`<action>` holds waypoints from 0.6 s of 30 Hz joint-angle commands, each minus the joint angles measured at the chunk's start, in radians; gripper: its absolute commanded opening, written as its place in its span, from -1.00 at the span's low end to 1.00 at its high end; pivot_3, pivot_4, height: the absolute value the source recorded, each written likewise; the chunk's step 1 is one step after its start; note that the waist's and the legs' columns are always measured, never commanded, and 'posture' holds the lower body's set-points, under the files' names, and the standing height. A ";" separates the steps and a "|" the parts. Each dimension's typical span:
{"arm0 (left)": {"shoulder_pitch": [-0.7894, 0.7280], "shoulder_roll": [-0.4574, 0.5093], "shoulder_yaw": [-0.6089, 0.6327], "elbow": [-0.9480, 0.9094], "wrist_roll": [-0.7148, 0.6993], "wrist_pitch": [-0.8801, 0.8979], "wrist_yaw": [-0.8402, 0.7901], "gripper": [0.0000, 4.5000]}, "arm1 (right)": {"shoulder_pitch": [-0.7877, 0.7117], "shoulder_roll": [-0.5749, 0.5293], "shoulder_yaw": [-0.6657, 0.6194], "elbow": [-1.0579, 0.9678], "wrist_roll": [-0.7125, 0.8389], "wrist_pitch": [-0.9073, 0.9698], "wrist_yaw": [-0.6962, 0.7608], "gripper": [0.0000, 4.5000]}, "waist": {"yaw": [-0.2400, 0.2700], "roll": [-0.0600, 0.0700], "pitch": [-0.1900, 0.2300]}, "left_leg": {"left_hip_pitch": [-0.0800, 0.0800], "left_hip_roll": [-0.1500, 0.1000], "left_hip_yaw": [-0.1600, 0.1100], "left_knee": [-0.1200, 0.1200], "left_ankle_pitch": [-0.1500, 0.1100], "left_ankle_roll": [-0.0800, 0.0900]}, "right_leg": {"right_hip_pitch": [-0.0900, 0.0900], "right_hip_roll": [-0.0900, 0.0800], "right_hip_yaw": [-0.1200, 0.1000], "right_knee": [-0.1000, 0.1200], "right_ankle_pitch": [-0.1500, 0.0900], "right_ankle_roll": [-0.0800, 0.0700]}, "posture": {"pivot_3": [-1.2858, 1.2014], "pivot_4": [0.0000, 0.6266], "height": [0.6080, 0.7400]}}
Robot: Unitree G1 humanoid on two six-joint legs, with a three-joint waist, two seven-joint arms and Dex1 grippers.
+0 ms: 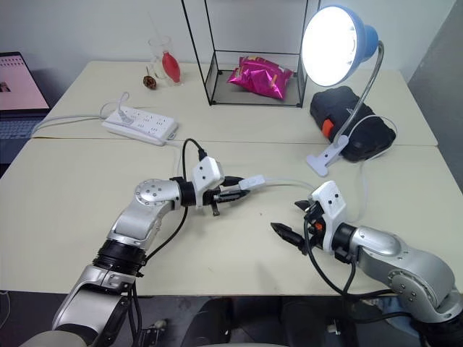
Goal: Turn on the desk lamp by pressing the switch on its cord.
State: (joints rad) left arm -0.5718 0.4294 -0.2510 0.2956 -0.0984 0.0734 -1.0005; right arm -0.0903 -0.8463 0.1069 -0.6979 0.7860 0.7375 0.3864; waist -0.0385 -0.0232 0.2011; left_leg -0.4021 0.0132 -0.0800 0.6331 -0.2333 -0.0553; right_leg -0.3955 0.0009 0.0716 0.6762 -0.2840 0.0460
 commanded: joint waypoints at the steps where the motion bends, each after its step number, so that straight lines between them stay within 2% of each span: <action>1: -0.042 -0.028 -0.011 0.076 0.016 -0.066 -0.021 -0.51 | -0.020 -0.062 -0.001 -0.024 -0.111 -0.108 0.162 1.00 | 0.000 0.000 0.000 | 0.000 0.000 0.000 0.000 0.000 0.000 | 0.000 0.000 0.000 0.000 0.000 0.000 | 0.03 -0.52 1.00; 13: -0.059 -0.055 -0.022 0.189 0.038 -0.102 -0.062 -0.51 | -0.085 -0.017 -0.056 0.054 -0.176 -0.163 0.276 1.00 | 0.006 -0.001 0.000 | 0.000 -0.001 0.000 0.001 0.000 0.000 | 0.001 -0.001 0.000 0.001 0.000 0.000 | 0.03 -0.52 1.00; 14: -0.058 -0.055 -0.022 0.192 0.041 -0.105 -0.063 -0.20 | -0.086 -0.013 -0.058 0.058 -0.181 -0.164 0.281 1.00 | 0.006 -0.001 0.000 | 0.000 -0.001 0.000 0.001 0.000 0.000 | 0.001 -0.001 0.000 0.001 0.000 0.000 | 0.03 -0.52 1.00; 15: -0.058 -0.055 -0.021 0.195 0.040 -0.103 -0.065 -0.19 | -0.088 -0.010 -0.058 0.062 -0.188 -0.166 0.287 1.00 | 0.006 -0.001 0.000 | 0.000 -0.001 0.000 0.002 0.000 0.000 | 0.002 -0.001 0.000 0.001 0.000 0.000 | 0.03 -0.52 1.00; 16: -0.059 -0.054 -0.019 0.198 0.040 -0.104 -0.064 -0.05 | -0.090 -0.007 -0.059 0.065 -0.193 -0.168 0.291 1.00 | 0.006 -0.001 0.000 | 0.001 -0.001 0.000 0.002 0.000 0.000 | 0.002 -0.001 0.000 0.001 0.000 0.000 | 0.03 -0.52 1.00; 18: -0.059 -0.054 -0.015 0.201 0.039 -0.103 -0.065 0.12 | -0.090 -0.002 -0.063 0.070 -0.198 -0.168 0.301 1.00 | 0.006 -0.001 0.000 | 0.001 -0.001 -0.001 0.002 0.000 0.000 | 0.003 -0.001 0.000 0.001 0.000 0.000 | 0.03 -0.52 1.00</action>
State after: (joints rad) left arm -0.6239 0.3769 -0.2679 0.4903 -0.0637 -0.0255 -1.0553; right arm -0.1703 -0.8520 0.0731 -0.6157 0.5980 0.5913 0.6718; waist -0.0324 -0.0241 0.2013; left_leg -0.4009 0.0125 -0.0805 0.6348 -0.2333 -0.0553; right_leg -0.3928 -0.0001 0.0712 0.6776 -0.2838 0.0460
